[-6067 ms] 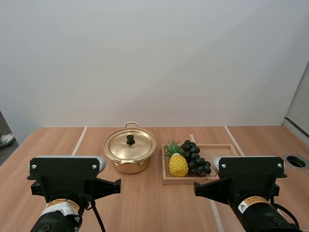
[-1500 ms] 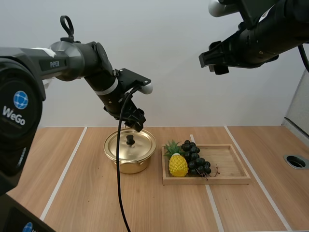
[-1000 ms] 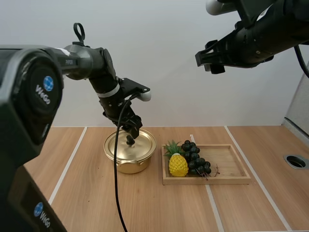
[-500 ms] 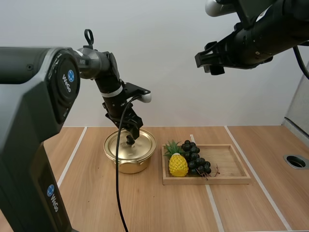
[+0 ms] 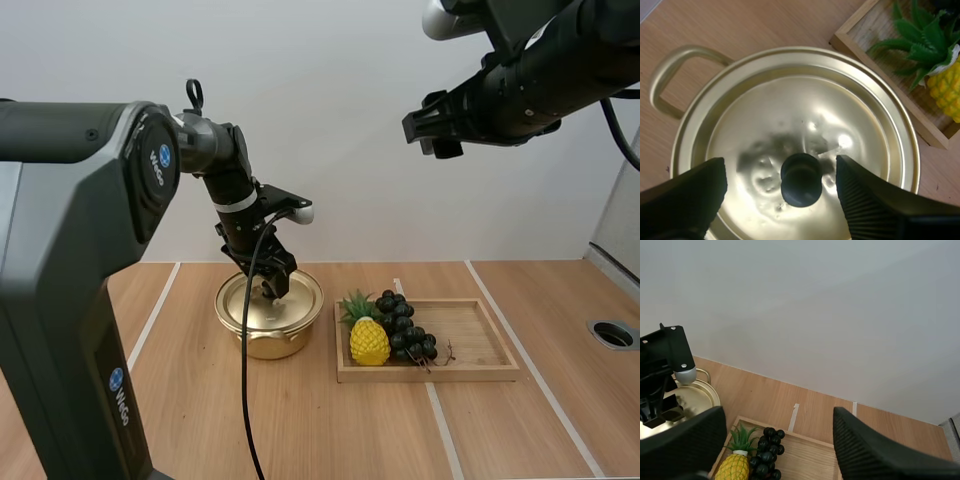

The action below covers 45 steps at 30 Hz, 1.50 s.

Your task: Open the pot, put the grape inside, and close it

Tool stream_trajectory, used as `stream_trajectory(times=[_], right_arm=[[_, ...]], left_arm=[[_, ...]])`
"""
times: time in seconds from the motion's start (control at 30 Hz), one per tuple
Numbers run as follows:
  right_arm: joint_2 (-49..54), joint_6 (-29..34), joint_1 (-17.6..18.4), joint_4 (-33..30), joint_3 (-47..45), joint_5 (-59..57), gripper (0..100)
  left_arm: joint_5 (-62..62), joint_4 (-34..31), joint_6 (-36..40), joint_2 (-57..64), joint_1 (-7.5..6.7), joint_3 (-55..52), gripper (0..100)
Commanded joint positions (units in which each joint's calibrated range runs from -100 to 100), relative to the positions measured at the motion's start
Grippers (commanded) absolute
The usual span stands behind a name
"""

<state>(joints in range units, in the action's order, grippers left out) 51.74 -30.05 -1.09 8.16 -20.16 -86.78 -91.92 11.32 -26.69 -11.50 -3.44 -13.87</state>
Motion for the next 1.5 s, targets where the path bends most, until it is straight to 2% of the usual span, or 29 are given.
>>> stream_trajectory(times=[0.0, 0.3, 0.33, 0.4, 0.43, 0.47, 0.87, 1.17, 1.47], right_arm=[[0.16, -0.48, -0.20, 0.15, 0.29, -0.27, 100], [0.16, -0.48, -0.20, 0.82, 0.29, -0.27, 100], [0.16, -0.48, -0.20, 1.21, 0.29, -0.27, 100], [0.16, -0.48, -0.20, 1.34, 0.29, -0.27, 100], [0.16, -0.48, -0.20, 1.34, 0.29, -0.27, 100], [0.16, -0.48, -0.20, 1.34, 0.29, -0.27, 100], [0.16, -0.48, -0.20, 1.34, 0.29, -0.27, 100], [0.16, -0.48, -0.20, 1.34, 0.29, -0.27, 100], [0.38, -0.21, -0.20, 1.35, 0.29, 0.30, 100]], left_arm=[[0.67, 0.14, 0.13, -0.36, -0.19, 0.47, 100], [0.02, 0.35, 0.13, -0.36, -0.19, 0.47, 100], [0.02, 0.35, 0.24, -0.36, -0.19, 0.47, 81], [-0.13, 0.35, 0.32, -0.36, -0.19, 0.47, 27], [-0.35, 0.35, 0.32, -0.36, -0.19, 0.47, 4], [-0.53, 0.46, 0.19, -0.36, -0.19, 0.47, 0], [-3.21, 0.46, 1.33, 3.79, -0.19, 1.97, 0], [-7.16, 1.08, 4.08, 19.10, -0.11, 13.22, 0], [-0.79, 2.49, 8.81, 33.43, -0.11, 26.00, 0]])
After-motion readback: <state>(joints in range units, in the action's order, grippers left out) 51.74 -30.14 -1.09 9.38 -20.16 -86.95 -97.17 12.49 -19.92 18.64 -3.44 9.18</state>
